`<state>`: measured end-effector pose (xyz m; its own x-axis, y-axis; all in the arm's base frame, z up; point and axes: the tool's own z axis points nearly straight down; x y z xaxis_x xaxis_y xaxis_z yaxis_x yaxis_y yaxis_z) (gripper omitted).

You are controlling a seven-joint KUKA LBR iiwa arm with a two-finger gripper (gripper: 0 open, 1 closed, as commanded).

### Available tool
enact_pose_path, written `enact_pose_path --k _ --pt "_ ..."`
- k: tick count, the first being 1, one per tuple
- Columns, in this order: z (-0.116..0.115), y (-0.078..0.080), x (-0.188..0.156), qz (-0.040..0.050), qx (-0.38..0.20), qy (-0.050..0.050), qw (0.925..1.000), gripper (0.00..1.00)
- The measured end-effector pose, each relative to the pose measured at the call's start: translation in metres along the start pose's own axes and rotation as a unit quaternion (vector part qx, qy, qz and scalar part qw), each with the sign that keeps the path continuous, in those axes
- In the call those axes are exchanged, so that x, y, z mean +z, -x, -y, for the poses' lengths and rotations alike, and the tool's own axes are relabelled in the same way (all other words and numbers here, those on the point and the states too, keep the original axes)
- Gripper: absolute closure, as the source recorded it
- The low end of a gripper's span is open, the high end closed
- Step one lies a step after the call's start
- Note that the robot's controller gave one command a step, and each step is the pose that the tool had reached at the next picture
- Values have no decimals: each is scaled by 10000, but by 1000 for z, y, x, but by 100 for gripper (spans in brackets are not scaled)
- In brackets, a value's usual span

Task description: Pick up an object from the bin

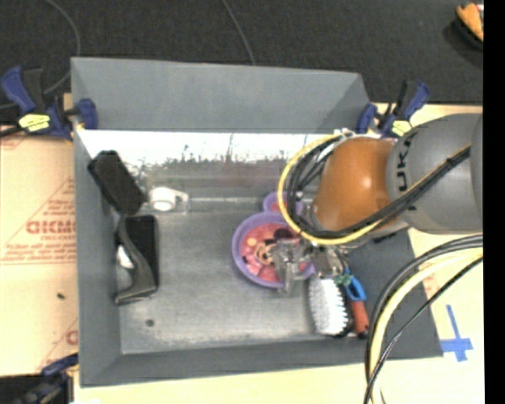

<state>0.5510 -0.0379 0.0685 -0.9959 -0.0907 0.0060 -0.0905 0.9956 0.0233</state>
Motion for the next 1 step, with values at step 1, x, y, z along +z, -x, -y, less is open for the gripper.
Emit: enact_pose_path --k 1 --pt "0 -1 -5 -6 2 2 10000 100"
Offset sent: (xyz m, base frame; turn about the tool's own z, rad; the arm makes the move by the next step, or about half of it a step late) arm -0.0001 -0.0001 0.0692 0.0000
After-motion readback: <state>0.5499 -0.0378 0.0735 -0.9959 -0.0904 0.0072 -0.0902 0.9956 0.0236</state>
